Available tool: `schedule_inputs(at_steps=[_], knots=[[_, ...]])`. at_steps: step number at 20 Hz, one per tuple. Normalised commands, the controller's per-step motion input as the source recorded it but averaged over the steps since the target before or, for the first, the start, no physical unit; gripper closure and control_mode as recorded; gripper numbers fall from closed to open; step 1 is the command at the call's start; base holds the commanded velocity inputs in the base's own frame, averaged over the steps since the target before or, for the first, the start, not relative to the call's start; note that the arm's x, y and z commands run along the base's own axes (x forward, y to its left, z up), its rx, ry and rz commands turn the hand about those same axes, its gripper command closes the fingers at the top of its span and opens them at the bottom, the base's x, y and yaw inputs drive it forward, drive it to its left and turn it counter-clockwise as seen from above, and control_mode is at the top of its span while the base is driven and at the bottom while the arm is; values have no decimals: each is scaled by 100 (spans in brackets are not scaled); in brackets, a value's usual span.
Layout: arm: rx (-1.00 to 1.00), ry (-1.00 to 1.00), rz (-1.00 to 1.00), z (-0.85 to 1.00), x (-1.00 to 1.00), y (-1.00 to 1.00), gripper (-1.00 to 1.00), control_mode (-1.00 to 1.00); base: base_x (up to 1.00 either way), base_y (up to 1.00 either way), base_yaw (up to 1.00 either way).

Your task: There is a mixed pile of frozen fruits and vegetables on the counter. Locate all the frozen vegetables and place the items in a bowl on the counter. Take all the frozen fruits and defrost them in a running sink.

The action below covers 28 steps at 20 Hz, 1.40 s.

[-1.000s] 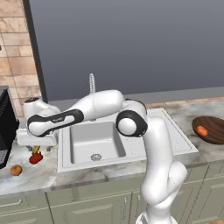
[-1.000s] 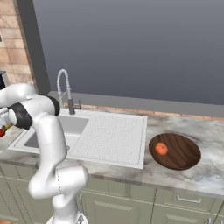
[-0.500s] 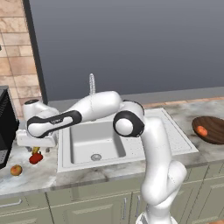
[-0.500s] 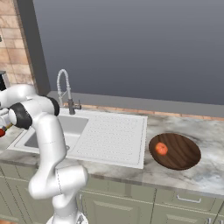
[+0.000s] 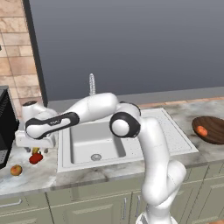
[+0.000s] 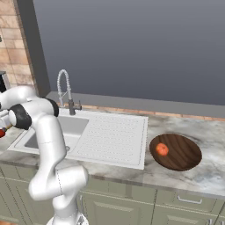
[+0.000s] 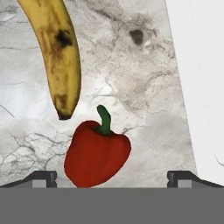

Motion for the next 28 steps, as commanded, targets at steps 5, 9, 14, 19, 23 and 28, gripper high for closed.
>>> schedule_inputs(at_steps=[5,9,14,19,23,28], knots=[[-2,0,0,-11,2,8,-100,-100,0,0,0],[-1,0,-1,-18,0,0,-100,-100,0,0,0],[0,0,-1,-17,0,0,-100,-100,0,0,0],[0,0,-2,-16,3,0,-100,-100,0,0,0],[0,0,-2,-15,2,0,-100,-100,0,0,0],[0,0,-2,-15,0,0,-100,-100,0,0,0]])
